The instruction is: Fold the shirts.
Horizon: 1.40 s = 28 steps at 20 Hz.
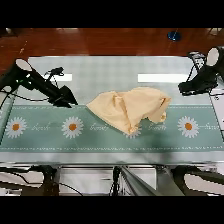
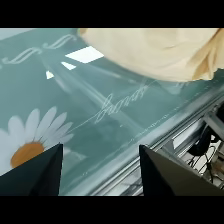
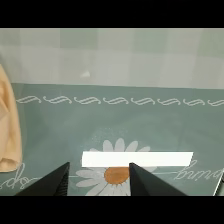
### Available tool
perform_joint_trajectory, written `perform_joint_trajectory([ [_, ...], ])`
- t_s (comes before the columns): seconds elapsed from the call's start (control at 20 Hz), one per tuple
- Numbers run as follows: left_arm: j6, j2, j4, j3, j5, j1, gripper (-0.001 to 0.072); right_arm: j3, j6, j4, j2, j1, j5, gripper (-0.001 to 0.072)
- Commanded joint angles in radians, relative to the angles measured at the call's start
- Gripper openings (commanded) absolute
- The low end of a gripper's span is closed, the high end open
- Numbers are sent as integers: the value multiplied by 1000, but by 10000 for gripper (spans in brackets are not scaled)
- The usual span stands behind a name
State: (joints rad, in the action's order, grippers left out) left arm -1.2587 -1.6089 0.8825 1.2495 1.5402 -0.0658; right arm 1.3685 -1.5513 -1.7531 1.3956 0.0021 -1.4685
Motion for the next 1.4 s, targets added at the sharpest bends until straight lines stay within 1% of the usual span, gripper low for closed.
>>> perform_joint_trajectory([
  [0.0, 58, -14, -76, -56, -170, 14, 556, 0, 3, 2, 0, 0, 5, 425],
  [0.15, 58, -55, -102, -56, -244, 46, 557, 0, 3, 2, 0, 0, 10, 425],
  [0.35, 45, -127, -110, -56, -269, 106, 557, 0, 2, 2, 0, 0, 27, 425],
  [0.55, 31, -174, -160, -55, -311, 179, 557, 0, -2, 23, 0, 0, 34, 425],
  [0.6, 3, -182, -166, -50, -318, 198, 555, 0, -2, 33, 0, 0, 34, 425],
  [0.65, -51, -193, -166, -38, -317, 216, 550, 0, -5, 48, 0, 0, 34, 425],
  [0.7, -72, -208, -166, -22, -316, 232, 527, 0, -7, 59, 0, 0, 34, 425],
  [0.75, -101, -227, -166, 2, -303, 250, 476, 0, -8, 71, 0, 0, 34, 425],
  [0.8, -117, -247, -167, 29, -281, 266, 359, 0, -8, 80, 0, 0, 34, 425],
  [0.9, -115, -281, -169, 89, -251, 299, 109, 0, -8, 89, 0, 0, 30, 425],
  [0.95, -115, -288, -169, 113, -249, 310, 72, 0, -7, 87, 0, 0, 23, 425],
  [1.0, -95, -290, -169, 136, -245, 317, 32, 0, -2, 84, 0, 0, 17, 425],
  [1.1, -72, -287, -169, 175, -216, 318, 32, 0, -4, 13, 0, -14, 10, 424],
  [1.15, -58, -285, -168, 195, -189, 314, 32, 0, -17, -21, 0, -32, 9, 413],
  [1.2, -53, -283, -168, 210, -162, 309, 32, 0, -19, -27, 0, -56, 10, 408],
  [1.25, -45, -280, -166, 220, -144, 305, 32, -3, -19, -6, 0, -91, 11, 408],
  [1.3, -42, -276, -165, 227, -133, 303, 32, -13, -4, 61, 0, -133, 16, 409],
  [1.35, -35, -270, -165, 227, -132, 300, 32, -33, 40, 175, 0, -178, 16, 455],
])
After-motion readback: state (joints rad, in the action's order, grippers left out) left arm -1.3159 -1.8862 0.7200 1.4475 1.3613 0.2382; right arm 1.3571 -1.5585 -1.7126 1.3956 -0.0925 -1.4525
